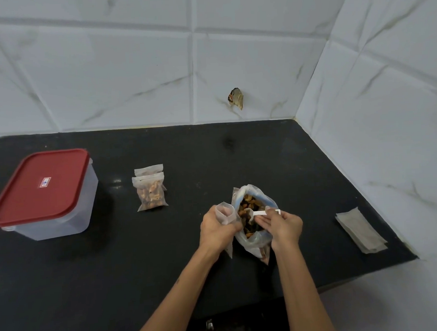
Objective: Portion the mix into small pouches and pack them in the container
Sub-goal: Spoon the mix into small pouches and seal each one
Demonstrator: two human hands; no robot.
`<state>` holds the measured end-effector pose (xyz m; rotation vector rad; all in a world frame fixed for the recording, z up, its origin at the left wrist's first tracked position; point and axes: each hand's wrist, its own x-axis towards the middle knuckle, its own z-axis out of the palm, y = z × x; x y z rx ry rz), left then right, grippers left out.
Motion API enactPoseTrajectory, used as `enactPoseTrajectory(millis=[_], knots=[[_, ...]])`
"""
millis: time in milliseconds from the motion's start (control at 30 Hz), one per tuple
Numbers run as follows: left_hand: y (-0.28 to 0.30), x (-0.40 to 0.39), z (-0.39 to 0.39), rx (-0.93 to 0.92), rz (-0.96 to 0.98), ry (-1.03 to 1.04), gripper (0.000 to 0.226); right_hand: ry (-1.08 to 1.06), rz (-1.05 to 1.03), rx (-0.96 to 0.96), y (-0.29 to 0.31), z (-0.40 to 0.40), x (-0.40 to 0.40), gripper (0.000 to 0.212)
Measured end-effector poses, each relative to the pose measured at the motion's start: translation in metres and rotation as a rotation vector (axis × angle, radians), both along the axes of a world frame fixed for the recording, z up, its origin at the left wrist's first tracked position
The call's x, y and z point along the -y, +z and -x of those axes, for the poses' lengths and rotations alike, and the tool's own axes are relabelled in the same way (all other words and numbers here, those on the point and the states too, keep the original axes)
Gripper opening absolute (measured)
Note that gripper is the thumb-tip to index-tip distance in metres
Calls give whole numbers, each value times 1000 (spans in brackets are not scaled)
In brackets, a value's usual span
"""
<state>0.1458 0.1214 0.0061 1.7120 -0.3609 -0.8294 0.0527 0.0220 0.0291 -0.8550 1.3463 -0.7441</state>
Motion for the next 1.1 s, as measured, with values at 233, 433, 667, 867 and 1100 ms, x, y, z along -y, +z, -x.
enactPoseTrajectory(millis=[233,433,667,867,1100], knots=[[2,-2,1,94,-1,-13,33,161,-48,-47,9,4,9,7],[7,0,-1,153,-27,-39,30,53,-147,45,6,3,7,4],[8,0,-1,166,-63,-51,32,48,-199,125,12,7,8,3],[17,2,2,205,-92,-65,35,111,-139,35,13,5,7,4],[24,1,3,261,-166,-68,36,-13,-185,135,17,14,6,5]])
